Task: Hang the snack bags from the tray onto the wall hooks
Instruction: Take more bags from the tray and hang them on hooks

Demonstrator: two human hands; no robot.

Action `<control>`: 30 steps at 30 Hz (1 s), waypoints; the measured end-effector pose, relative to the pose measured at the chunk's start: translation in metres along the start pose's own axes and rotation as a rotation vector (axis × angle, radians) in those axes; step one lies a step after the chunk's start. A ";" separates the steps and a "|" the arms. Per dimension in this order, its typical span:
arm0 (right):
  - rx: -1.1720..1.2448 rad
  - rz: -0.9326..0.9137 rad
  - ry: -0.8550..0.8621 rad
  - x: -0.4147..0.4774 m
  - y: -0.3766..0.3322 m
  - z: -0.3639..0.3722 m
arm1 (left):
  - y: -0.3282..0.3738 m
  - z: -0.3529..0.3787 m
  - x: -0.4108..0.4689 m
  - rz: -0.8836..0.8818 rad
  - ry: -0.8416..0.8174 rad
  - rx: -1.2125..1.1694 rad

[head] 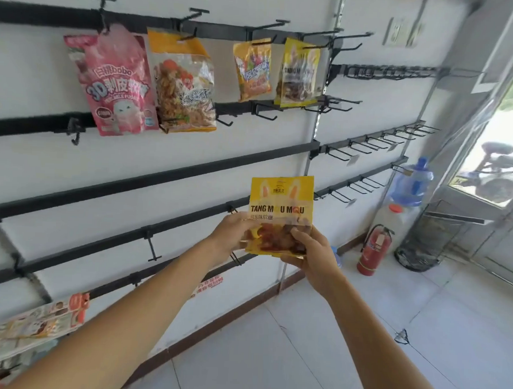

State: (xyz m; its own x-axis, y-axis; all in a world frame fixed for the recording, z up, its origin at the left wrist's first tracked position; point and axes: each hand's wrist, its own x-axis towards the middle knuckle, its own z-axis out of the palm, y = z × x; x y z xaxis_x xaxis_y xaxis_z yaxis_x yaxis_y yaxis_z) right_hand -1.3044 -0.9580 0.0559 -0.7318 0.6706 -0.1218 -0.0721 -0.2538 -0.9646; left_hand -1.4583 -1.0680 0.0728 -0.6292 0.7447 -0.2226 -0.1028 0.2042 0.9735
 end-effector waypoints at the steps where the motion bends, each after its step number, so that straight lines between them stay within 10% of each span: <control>1: -0.023 -0.006 -0.004 0.012 -0.003 -0.010 | 0.006 0.007 0.007 0.037 -0.001 -0.013; 9: -0.604 -0.140 -0.129 0.095 -0.045 -0.093 | 0.060 0.065 0.074 0.203 0.152 0.084; 19: -0.043 -0.295 -0.093 0.182 -0.162 -0.136 | 0.124 0.120 0.128 0.290 0.207 0.060; 30: -0.179 -0.513 -0.144 0.243 -0.234 -0.119 | 0.207 0.123 0.168 0.555 0.239 0.088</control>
State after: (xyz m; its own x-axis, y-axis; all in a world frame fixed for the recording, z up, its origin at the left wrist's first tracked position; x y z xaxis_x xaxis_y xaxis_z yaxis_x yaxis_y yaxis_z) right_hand -1.3849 -0.6531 0.2244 -0.7193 0.5719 0.3944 -0.3361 0.2104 -0.9180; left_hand -1.4904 -0.8222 0.2306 -0.7272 0.5935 0.3449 0.3479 -0.1143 0.9305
